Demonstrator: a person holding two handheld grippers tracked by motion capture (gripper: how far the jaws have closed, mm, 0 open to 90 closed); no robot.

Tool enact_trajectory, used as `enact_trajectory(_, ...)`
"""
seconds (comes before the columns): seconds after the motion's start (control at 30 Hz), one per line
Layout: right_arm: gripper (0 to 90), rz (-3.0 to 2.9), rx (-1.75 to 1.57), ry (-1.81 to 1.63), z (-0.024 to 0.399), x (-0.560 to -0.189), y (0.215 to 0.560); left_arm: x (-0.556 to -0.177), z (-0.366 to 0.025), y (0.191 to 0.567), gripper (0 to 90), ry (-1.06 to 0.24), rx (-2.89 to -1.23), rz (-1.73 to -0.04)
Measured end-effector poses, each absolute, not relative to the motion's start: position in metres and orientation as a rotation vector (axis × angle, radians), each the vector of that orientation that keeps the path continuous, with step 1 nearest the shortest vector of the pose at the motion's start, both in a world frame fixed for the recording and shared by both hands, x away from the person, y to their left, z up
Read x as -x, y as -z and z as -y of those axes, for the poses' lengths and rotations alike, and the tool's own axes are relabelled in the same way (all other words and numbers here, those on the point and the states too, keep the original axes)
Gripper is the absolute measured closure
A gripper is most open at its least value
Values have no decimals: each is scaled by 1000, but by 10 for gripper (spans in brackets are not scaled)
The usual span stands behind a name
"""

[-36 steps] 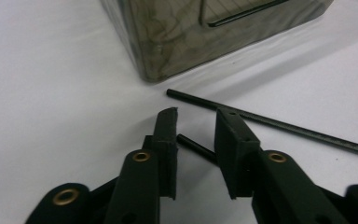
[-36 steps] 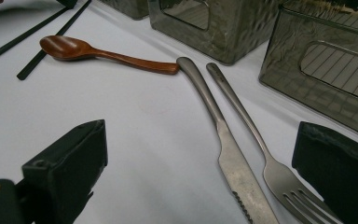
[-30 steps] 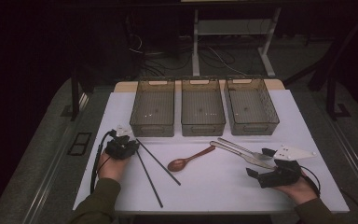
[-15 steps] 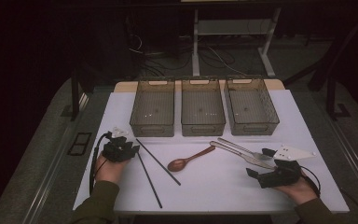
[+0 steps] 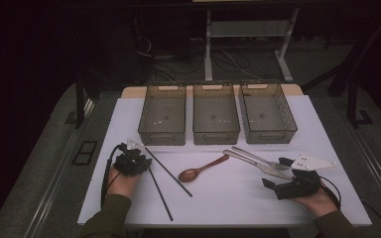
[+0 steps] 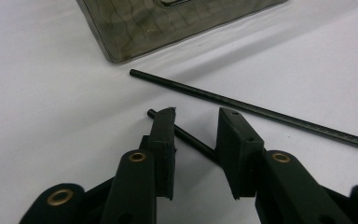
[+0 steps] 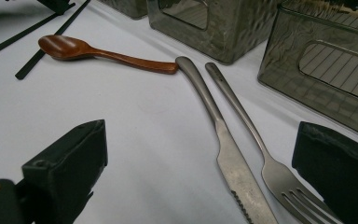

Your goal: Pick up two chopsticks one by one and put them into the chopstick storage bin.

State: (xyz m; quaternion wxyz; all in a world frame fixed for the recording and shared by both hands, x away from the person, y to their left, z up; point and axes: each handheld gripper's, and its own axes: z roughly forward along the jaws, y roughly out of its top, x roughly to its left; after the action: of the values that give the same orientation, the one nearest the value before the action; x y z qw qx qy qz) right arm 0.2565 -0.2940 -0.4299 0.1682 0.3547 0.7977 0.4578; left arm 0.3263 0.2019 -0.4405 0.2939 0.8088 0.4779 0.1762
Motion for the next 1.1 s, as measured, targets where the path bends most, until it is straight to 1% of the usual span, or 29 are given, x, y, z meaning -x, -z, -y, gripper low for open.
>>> enact_trajectory(0.43,25,-2271,-1009,-1301,294,-257,430,-328,-201,440,731,-473,-2171,-1252)
enact_trajectory(0.53,26,-2273,-1008,-1299,294,-257,430,-328,-202,440,766,-471,-2176,-1242)
enact_trajectory(0.73,26,-2271,-1008,-1301,294,-257,430,-330,-202,440,786,-467,-2183,-1235)
enact_trajectory(0.87,25,-2270,-1010,-1301,294,-257,430,-331,-203,439,817,-467,-2189,-1229)
enact_trajectory(1.1,26,-2269,-1014,-1302,294,-257,430,-331,-206,438,837,-461,-2191,-1230)
